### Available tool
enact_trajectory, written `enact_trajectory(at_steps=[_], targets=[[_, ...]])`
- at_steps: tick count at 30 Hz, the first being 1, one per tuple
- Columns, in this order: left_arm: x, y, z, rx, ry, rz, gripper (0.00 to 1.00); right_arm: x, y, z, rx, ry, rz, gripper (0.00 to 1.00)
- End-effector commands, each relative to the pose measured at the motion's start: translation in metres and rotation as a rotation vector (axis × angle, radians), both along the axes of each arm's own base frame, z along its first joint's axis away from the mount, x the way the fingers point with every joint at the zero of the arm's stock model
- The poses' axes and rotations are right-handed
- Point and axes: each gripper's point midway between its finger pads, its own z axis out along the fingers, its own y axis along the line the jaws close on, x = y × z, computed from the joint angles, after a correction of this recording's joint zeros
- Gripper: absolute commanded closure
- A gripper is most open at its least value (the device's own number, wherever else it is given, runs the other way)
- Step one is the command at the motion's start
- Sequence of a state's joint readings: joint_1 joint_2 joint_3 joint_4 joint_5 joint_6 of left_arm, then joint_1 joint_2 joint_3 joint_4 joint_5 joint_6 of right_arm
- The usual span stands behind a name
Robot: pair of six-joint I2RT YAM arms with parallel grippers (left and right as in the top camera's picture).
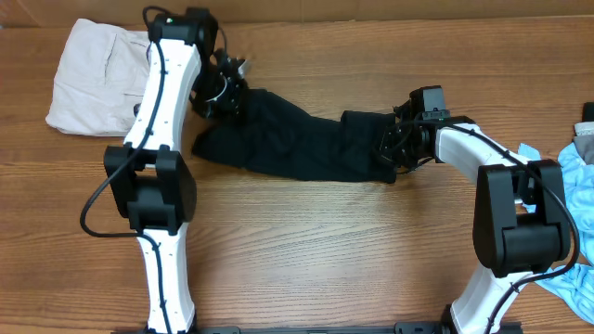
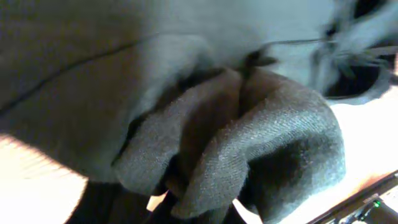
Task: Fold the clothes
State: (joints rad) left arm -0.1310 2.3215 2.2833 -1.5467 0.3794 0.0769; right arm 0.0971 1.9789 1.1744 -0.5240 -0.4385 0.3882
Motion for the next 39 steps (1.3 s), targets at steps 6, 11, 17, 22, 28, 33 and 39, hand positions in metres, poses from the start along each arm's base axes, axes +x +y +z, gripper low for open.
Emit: enact_trajectory(at_steps=[6,11,17,22,28,33,39], targets=[[-0.01,-0.095,0.042,-0.084,-0.133,-0.098,0.96,-0.007,-0.006,-0.024,-0.038,0.057,-0.018,0.96],[-0.008,-0.135,0.039,-0.043,-0.199,-0.09,0.96,-0.008,-0.006,-0.024,-0.039,0.06,-0.017,0.96],[-0.012,-0.159,0.041,-0.054,-0.23,-0.113,0.96,-0.008,-0.006,-0.024,-0.039,0.06,-0.017,0.96],[-0.009,-0.162,0.043,-0.068,-0.233,-0.088,0.96,-0.008,-0.006,-0.024,-0.039,0.06,-0.017,0.96],[-0.008,-0.161,0.043,-0.066,-0.227,-0.075,0.96,-0.008,-0.006,-0.024,-0.036,0.059,-0.016,0.96],[-0.008,-0.16,0.042,-0.066,-0.226,-0.072,0.96,-0.008,-0.006,-0.024,-0.036,0.06,-0.018,0.96],[-0.007,-0.157,0.042,-0.062,-0.221,-0.067,0.96,-0.008,-0.006,-0.024,-0.035,0.059,-0.017,0.96]])
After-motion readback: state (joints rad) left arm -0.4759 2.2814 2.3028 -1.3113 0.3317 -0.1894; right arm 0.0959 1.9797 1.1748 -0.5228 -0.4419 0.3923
